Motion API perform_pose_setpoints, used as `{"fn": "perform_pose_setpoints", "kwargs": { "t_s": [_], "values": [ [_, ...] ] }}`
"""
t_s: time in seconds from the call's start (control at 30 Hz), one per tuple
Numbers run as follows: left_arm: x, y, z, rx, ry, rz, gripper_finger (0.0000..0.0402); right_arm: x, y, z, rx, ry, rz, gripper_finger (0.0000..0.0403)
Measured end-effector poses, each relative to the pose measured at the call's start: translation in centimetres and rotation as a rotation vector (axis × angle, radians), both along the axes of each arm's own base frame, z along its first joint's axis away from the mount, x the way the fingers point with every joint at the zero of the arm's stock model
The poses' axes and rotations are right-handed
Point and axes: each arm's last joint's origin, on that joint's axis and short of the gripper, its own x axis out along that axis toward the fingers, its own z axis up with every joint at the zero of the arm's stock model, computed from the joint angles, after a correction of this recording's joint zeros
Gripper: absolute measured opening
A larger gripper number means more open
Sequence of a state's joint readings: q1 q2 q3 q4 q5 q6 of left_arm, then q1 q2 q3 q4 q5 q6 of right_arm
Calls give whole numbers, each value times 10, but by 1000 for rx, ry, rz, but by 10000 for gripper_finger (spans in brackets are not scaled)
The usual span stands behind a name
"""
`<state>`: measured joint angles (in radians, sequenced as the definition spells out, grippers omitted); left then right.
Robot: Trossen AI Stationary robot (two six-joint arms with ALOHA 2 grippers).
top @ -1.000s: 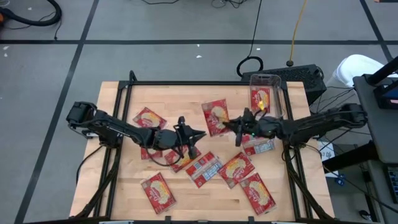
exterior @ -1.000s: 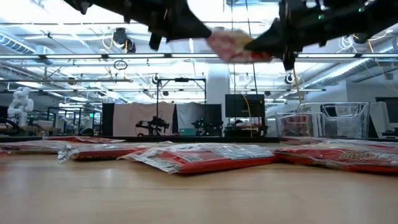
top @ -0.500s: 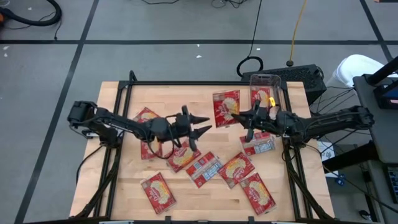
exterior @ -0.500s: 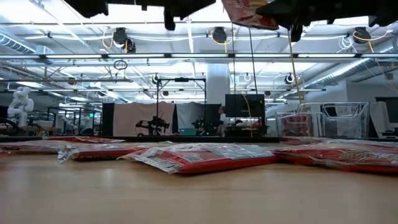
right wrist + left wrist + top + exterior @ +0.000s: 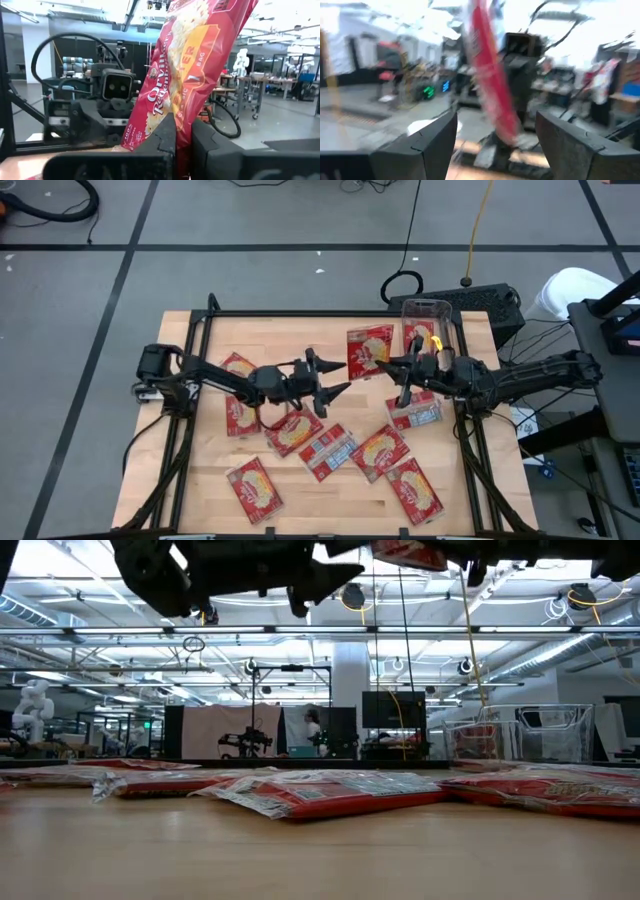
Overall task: Sort popcorn bags into baskets
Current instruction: Put the red popcorn bag into the transparent bin
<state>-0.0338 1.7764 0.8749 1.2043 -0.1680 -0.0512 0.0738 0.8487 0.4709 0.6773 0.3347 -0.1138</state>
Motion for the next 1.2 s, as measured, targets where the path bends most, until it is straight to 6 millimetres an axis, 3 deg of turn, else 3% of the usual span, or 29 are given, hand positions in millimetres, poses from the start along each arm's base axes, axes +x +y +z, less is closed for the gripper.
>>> {"fn": "perform_pose_setpoints", "kwargs": {
  "t_s": [0.5, 0.67, 1.03, 1.2],
  "values": [
    [1, 12, 8, 42, -90, -184, 273, -1, 1, 5, -37, -48, 42, 12],
    [2, 15, 10, 25, -92, -185, 273, -1, 1, 6, -42, -56, 40, 12],
    [22, 31, 34, 139, -28, -157, 273, 8, -6, 6, -141, -92, -34, 12],
    [26, 32, 35, 163, 14, -172, 235, 14, -7, 2, -142, -94, -38, 12]
  ]
}}
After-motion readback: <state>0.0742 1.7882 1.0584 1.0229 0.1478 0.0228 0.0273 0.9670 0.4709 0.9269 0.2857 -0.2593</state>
